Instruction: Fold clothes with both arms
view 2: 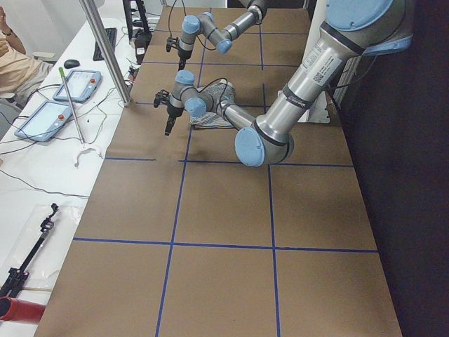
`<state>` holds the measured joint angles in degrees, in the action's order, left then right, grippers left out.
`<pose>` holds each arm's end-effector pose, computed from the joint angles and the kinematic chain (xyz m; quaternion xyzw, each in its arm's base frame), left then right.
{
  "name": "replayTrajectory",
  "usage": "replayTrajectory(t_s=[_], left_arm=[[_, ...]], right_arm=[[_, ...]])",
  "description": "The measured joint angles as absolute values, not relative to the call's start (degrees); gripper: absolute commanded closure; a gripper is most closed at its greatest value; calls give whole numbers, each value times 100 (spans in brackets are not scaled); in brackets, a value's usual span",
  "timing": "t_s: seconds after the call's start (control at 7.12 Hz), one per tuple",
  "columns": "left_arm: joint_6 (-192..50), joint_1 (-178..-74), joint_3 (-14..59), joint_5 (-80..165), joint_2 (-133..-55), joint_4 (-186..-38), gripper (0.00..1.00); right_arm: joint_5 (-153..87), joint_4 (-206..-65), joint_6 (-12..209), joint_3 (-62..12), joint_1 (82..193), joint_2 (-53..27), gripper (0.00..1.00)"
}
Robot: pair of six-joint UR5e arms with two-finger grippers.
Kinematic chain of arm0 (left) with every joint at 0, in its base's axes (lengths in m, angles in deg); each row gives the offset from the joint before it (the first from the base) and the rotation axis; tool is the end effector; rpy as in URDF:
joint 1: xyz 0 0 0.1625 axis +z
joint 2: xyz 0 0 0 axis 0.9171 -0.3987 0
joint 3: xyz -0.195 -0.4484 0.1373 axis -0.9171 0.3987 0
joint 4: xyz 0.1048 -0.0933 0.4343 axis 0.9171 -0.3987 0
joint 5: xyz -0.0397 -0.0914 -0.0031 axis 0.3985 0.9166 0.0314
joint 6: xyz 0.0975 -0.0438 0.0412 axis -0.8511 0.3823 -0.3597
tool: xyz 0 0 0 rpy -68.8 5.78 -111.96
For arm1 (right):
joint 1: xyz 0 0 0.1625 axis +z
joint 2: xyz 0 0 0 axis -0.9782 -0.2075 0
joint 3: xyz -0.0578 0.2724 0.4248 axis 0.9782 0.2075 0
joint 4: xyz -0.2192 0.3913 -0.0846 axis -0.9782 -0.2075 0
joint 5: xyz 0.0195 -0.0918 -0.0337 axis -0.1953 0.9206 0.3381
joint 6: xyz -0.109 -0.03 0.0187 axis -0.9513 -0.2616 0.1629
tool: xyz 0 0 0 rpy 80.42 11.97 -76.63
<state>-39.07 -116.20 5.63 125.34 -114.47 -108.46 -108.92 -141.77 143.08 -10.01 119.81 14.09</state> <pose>0.4854 -0.7348 0.3742 0.2074 0.3536 -0.0014 0.9121 -0.5792 -0.6724 0.2705 0.1504 -0.3371 0.0752 0.9263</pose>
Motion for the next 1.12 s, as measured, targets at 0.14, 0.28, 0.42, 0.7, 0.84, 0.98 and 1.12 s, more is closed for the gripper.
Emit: replayTrajectory(t_s=[0.14,0.28,0.42,0.7,0.84,0.98,1.12], left_arm=[[-4265,-11772,785,12765,-11284,-10850,0],[-4414,-11829,914,12856,-11184,-10855,0],[-4452,-11846,966,12888,-11142,-10864,0],[-4445,-11852,989,12901,-11112,-10926,0],[-4439,-11853,991,12902,-11109,-10947,0],[-4437,-11853,992,12902,-11107,-10955,0],[-4438,-11852,992,12902,-11107,-10958,0]], right_arm=[[-10871,-14312,14654,-1494,11713,1217,0],[-10710,-14546,15036,-1942,11372,1064,0],[-10458,-14704,15333,-2307,11031,881,0],[-10126,-14880,15607,-2812,10577,517,0],[-10012,-14933,15681,-2893,10428,433,0],[-9916,-14946,15714,-2909,10302,371,0],[-9853,-14928,15724,-2880,10202,320,0]])
